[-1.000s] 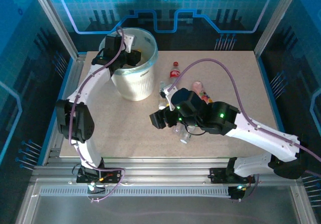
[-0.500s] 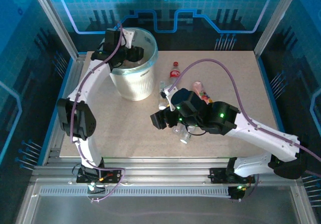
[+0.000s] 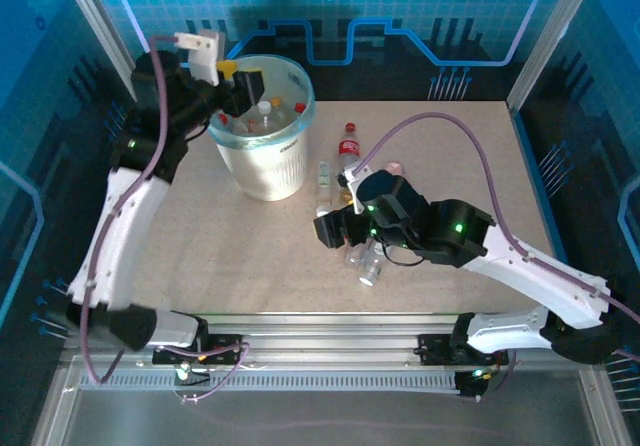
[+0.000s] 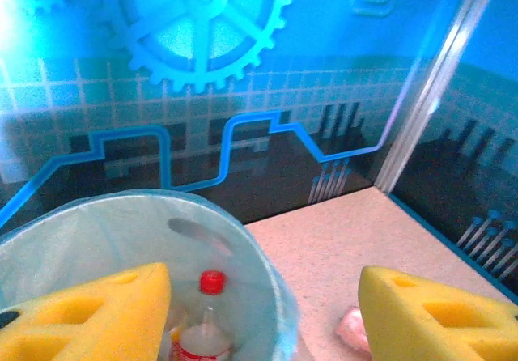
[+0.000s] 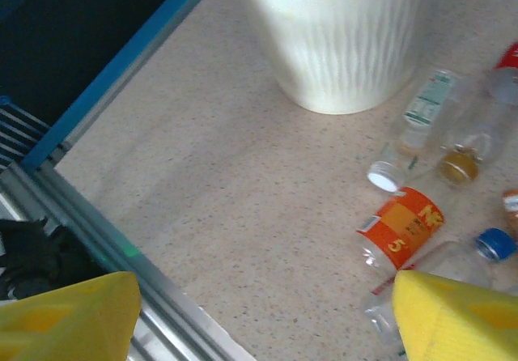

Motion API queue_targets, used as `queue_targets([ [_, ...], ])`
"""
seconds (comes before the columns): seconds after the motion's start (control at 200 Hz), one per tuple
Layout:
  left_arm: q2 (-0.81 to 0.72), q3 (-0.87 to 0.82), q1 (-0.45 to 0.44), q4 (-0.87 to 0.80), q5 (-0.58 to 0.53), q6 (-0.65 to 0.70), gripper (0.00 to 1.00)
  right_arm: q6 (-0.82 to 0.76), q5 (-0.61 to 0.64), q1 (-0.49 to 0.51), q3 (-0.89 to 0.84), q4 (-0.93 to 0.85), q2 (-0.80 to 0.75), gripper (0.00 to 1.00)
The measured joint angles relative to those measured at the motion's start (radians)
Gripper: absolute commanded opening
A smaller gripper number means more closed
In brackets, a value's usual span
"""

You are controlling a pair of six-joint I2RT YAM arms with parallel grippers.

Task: Put the plastic bottles in the bin

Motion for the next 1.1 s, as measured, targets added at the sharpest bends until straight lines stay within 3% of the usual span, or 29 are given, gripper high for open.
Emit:
queue_targets([
  [0.3,-0.304,-0.446,-0.164,0.006,-0.003,0.045,0.62,0.029,0.0,-0.158,-0.04,-0.049,0.039,0.79],
  [0.615,-0.511,-0.803,-0.272,0.005,0.026,0.101,0.62,0.027,-0.034,-0.298,-0.042,-0.021,0.273,0.8],
  [0.805,-0.54,-0.917,-0.28,0.039,0.033,0.098,0.64,-0.002,-0.056,-0.404,0.097,0.018,0.504,0.8],
  [1.1,-0.547,-0.956,-0.28,0.082,0.032,0.099,0.65,-0.032,-0.062,-0.486,0.378,0.043,0.856,0.8],
])
